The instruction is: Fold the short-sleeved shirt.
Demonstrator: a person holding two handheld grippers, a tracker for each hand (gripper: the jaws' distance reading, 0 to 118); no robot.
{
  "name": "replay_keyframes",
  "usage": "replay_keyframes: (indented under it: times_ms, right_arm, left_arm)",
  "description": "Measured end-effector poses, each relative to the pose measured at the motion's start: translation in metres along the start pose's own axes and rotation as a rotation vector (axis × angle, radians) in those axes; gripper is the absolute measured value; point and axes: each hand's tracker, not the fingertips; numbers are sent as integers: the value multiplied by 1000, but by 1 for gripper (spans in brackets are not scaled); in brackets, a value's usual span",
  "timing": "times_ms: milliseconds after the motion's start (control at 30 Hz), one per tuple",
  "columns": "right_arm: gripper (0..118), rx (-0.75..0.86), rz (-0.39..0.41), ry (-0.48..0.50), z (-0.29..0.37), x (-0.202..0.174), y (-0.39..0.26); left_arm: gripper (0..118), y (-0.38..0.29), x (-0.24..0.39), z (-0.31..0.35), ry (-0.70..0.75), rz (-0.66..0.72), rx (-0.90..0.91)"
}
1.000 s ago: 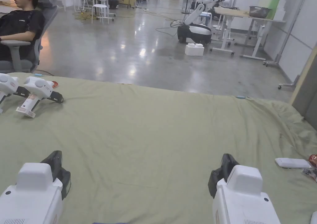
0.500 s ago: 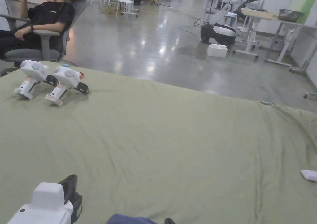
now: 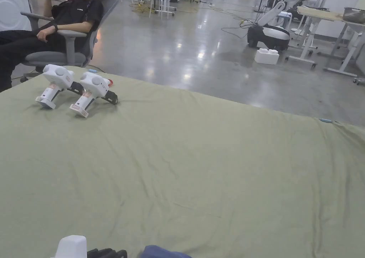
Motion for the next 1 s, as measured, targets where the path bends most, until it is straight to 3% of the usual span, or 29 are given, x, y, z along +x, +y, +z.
replay_keyframes:
  times_ms: [133,267,333,467,533,600,633,800,1000]
  right_arm:
    - [0,4,-1,12,-1,5,-2]
    - [0,3,-2,19,-2,7,-3]
    - [0,5,-1,20,-2,6,-4]
    - [0,5,4,25,-1,6,-4]
    - [0,3,2,28,0,7,-3]
    - [0,1,-3,31,-1,8,-4]
    - [0,0,-4,30,-2,8,-4]
    - [0,-3,-7,32,-1,8,-4]
    - [0,-2,31,21,2,2,4]
  left_arm:
    - [104,4,-20,-25,-113,72,-129]
    - [107,5,-40,-60,-252,172,-276]
    - [104,3,-45,-84,-288,216,-407]
    - [100,10,-48,-104,-409,205,-410]
    - [84,14,-49,-115,-456,283,-472]
    - [79,11,-52,-126,-476,352,-479]
    - [67,8,-53,-132,-430,360,-494]
    - [36,-8,-47,-130,-438,384,-482]
    - [23,-4,-9,-109,-411,362,-488]
